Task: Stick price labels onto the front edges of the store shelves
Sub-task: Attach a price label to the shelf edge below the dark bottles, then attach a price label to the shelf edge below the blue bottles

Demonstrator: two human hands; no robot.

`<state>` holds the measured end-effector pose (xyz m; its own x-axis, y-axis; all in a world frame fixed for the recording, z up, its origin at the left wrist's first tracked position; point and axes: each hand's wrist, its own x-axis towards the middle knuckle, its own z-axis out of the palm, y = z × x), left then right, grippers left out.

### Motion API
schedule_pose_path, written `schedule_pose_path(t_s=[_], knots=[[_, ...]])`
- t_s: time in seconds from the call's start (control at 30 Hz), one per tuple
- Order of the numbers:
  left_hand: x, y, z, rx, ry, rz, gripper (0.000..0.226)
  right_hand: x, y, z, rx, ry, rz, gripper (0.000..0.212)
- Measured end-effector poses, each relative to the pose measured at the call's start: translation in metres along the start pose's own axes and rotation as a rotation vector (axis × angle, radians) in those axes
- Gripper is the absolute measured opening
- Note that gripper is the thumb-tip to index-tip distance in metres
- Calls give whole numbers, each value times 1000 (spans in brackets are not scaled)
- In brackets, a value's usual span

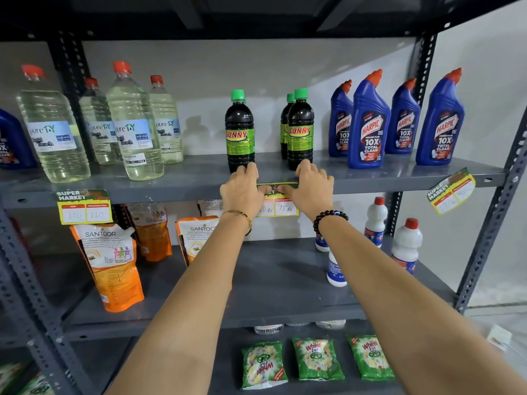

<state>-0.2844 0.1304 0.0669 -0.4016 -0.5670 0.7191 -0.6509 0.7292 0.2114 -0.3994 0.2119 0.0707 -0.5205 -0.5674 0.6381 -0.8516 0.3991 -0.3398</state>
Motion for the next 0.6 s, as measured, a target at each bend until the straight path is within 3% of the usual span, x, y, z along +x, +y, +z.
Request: schedule_pose_path(t_s=[0.23, 0.4, 0.5, 0.6], knots=[[6, 3, -7, 0, -64, 12, 33, -6, -4, -1, -48, -12, -10, 46], [2, 7, -10, -48, -38, -18, 41, -13, 15, -13, 130, -80, -54, 47], [-6, 19, 2, -36, 37, 83, 47, -25, 50, -28, 59, -12, -68, 46], [-14, 52, 19, -74, -13, 186, 51, -34, 93, -46, -10, 43, -42, 46]])
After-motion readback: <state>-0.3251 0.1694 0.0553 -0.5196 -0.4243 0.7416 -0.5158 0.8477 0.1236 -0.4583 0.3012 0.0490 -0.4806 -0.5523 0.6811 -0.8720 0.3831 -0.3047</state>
